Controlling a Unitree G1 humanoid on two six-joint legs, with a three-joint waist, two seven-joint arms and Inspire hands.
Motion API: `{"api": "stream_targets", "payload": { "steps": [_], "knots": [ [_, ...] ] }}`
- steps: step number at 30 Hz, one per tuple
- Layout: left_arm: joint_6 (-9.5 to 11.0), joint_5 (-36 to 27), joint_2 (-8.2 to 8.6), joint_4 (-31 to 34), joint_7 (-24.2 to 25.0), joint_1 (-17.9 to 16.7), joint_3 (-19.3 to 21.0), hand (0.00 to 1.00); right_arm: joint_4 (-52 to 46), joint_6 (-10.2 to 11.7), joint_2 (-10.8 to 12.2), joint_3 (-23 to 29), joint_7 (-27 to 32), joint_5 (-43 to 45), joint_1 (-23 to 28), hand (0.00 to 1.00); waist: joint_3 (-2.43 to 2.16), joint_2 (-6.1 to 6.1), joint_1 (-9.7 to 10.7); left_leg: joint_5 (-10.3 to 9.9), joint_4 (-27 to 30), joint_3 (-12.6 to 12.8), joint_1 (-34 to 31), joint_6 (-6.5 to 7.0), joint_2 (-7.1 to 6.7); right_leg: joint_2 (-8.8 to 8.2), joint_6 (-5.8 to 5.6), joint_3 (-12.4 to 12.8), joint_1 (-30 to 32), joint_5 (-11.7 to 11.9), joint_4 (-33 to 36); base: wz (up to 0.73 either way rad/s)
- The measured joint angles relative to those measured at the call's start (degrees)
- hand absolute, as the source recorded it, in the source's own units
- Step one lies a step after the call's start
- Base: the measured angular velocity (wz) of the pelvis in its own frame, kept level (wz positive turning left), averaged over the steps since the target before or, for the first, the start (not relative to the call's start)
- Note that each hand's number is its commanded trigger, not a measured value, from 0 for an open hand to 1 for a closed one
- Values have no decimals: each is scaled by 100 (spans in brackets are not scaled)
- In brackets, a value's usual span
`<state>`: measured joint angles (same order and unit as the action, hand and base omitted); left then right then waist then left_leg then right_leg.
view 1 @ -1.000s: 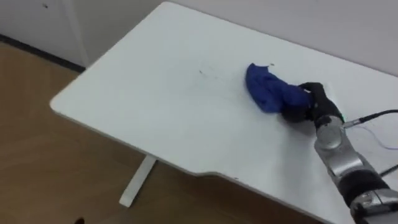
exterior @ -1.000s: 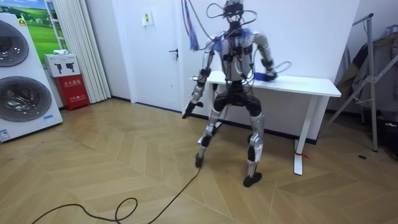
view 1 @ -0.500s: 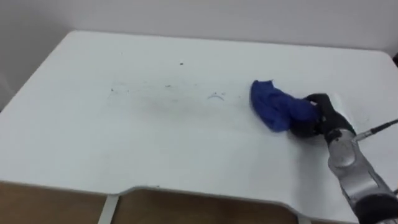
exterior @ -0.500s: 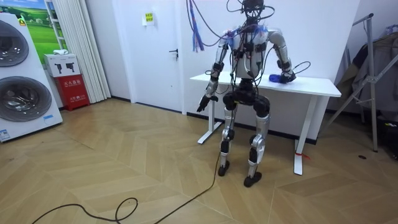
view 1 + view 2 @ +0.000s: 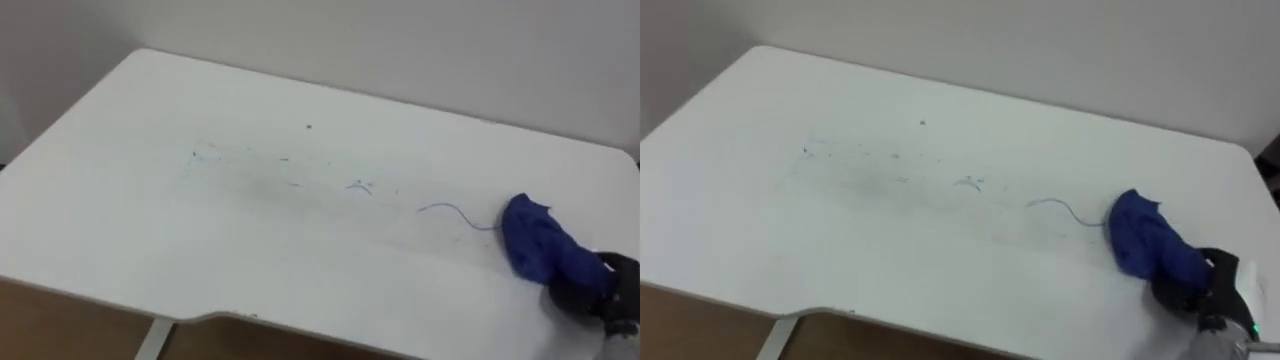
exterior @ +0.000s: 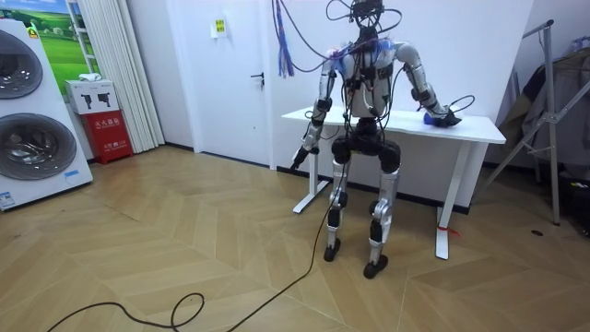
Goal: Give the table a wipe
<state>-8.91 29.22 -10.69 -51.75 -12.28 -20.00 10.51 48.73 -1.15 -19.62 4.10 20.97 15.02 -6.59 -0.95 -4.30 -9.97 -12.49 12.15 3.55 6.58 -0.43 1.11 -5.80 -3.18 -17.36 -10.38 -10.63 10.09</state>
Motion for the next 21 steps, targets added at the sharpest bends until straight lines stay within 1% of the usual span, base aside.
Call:
{"api": "stream_targets", "payload": {
  "steps": [1, 2, 3, 4, 5, 6, 7, 8, 9, 10, 11, 12, 13, 14, 15, 16, 17, 18, 19, 20, 21],
  "knots": [
    [0, 1, 11, -1, 3, 80, -39, 0, -83, -170, 9, -193, -20, 114, -116, 100, 0, 12, -48, 11, -18, 65, -15, -19, 30, 18, 17, 47, 60, 11, 40, -68],
    [-9, -40, 14, 0, 6, 250, -165, 0, -348, -495, 34, -718, -131, 300, -370, 100, 10, 32, -192, 29, -55, 106, -44, -54, 62, 68, 82, 156, 196, 50, 107, -88],
    [-33, -27, 13, 14, 25, 409, -243, 0, -827, -787, 145, -1368, -374, 483, -691, 100, 18, 33, -373, 46, -62, 121, -112, -63, 98, 122, 160, 161, 407, 99, 197, -97],
    [-44, -18, 12, 14, 41, 477, -243, 0, -1054, -838, 236, -1690, -499, 664, -872, 100, 35, 24, -437, 63, -71, 124, -135, -74, 127, 157, 201, 159, 477, 126, 207, -75],
    [-76, 20, 4, 9, 65, 625, -264, 0, -1234, -815, 455, -2252, -760, 1027, -1361, 100, 73, -18, -473, 100, -83, 78, -193, -108, 162, 218, 253, 149, 544, 156, 192, -14],
    [-81, 36, 20, 15, 85, 810, -365, 0, -1205, -733, 776, -2562, -1021, 1296, -1833, 100, 121, -57, -517, 143, -97, -18, -238, -138, 176, 262, 280, 132, 548, 157, 149, 17],
    [-70, 68, 31, 31, 121, 885, -431, 0, -1142, -626, 901, -2592, -1127, 1405, -2009, 100, 143, -69, -559, 164, -110, -73, -253, -148, 174, 267, 289, 101, 543, 151, 133, 48],
    [-37, 185, 63, 160, 198, 916, -556, 0, -1114, -449, 1048, -2591, -1264, 1498, -2213, 100, 150, -105, -739, 193, -149, -177, -278, -154, 163, 275, 291, -1, 533, 150, 27, 60],
    [-48, 267, 62, 262, 224, 849, -631, 0, -1118, -357, 1063, -2590, -1309, 1501, -2277, 100, 154, -148, -884, 223, -151, -326, -310, -146, 127, 264, 281, -114, 486, 149, -56, 63],
    [-81, 274, 59, 320, 240, 787, -629, 0, -1117, -351, 1063, -2581, -1308, 1481, -2278, 100, 153, -175, -932, 233, -143, -410, -323, -141, 99, 247, 269, -192, 468, 143, -70, 72],
    [-143, 227, 45, 389, 236, 582, -603, 0, -1022, -322, 1054, -2519, -1306, 1448, -2207, 100, 150, -208, -936, 237, -146, -535, -341, -129, 65, 207, 233, -356, 410, 121, -77, 72],
    [-193, 157, 20, 397, 240, 359, -613, 0, -817, -260, 1000, -2425, -1263, 1413, -1962, 100, 156, -198, -913, 238, -131, -636, -293, -113, 19, 181, 228, -415, 271, 118, -105, 79],
    [-202, 155, -1, 397, 241, 222, -611, 0, -667, -192, 961, -2334, -1216, 1408, -1771, 100, 153, -203, -865, 241, -129, -682, -260, -107, -8, 163, 224, -467, 176, 121, -140, 96],
    [-204, 189, -21, 397, 241, -20, -536, 0, -398, 81, 932, -1888, -1030, 1255, -1259, 100, 154, -212, -733, 259, -136, -735, -192, -77, -82, 99, 189, -540, 3, 104, -155, 108],
    [-191, 205, -7, 390, 241, -272, -372, 0, -463, 572, 928, -1415, -712, 1031, -657, 100, 147, -213, -560, 293, -148, -713, -113, -22, -175, 1, 117, -516, -124, 61, -137, 98],
    [-190, 229, -8, 390, 240, -393, -304, 0, -465, 785, 925, -1243, -598, 903, -432, 100, 143, -208, -470, 298, -148, -648, -81, -14, -207, -34, 76, -480, -190, 37, -137, 64],
    [-179, 397, -5, 388, 244, -582, -125, 0, -541, 1131, 931, -921, -444, 728, -35, 100, 139, -202, -322, 296, -147, -551, -35, -10, -278, -117, 7, -458, -276, -6, -140, 30],
    [-173, 659, 2, 388, 246, -686, 99, 0, -713, 1334, 903, -649, -285, 714, 352, 100, 134, -206, -178, 294, -149, -505, -10, -7, -308, -188, -65, -473, -315, -50, -130, 19],
    [-169, 758, 3, 388, 245, -706, 244, 0, -746, 1417, 861, -563, -182, 684, 514, 100, 125, -212, -124, 294, -149, -500, -2, -6, -341, -218, -89, -467, -325, -65, -128, 0],
    [-151, 1005, 5, 387, 244, -701, 489, 0, -768, 1545, 795, -348, 29, 653, 799, 100, 95, -209, -25, 287, -149, -432, 17, 5, -387, -253, -97, -425, -334, -70, -127, -9],
    [-88, 1318, 5, 385, 243, -679, 712, 0, -768, 1645, 745, -49, 203, 638, 1089, 100, 52, -201, 116, 267, -147, -332, 23, 37, -388, -283, -111, -322, -337, -75, -127, -12]
  ]
}}
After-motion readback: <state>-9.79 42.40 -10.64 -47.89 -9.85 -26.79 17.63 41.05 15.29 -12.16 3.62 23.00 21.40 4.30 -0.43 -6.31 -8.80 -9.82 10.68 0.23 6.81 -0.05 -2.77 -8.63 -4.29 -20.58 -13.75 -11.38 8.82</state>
